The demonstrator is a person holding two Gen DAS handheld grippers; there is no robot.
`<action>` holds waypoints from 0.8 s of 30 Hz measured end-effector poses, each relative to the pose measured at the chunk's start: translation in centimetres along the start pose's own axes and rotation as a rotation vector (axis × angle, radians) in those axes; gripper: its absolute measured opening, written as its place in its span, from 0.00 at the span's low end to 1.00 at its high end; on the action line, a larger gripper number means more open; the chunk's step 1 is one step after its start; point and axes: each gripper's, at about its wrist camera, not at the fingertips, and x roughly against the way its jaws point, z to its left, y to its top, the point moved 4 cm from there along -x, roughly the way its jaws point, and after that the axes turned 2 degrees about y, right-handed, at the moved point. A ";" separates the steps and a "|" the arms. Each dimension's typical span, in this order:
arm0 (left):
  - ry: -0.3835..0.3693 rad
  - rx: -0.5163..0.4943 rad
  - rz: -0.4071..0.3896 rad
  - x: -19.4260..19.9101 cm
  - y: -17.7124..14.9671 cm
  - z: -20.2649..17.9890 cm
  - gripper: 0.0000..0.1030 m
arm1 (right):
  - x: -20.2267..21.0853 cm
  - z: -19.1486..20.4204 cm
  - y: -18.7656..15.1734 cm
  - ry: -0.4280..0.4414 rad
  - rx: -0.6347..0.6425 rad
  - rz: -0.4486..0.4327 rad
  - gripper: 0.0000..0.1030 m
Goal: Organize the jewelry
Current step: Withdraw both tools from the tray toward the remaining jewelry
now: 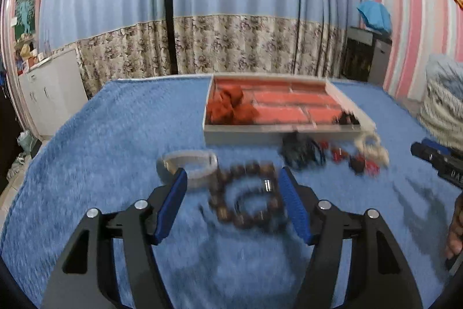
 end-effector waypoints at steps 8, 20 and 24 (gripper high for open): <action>-0.050 0.024 0.048 0.0 -2.4 -0.9 0.63 | 0.4 0.5 -2.9 0.011 -0.021 0.044 0.49; -0.057 -0.018 0.065 -2.5 -1.4 -2.7 0.62 | -2.1 2.7 -1.7 0.053 0.012 0.060 0.49; -0.061 -0.035 0.083 -3.8 -1.1 -3.5 0.53 | -3.3 3.7 -1.2 0.050 0.027 0.061 0.49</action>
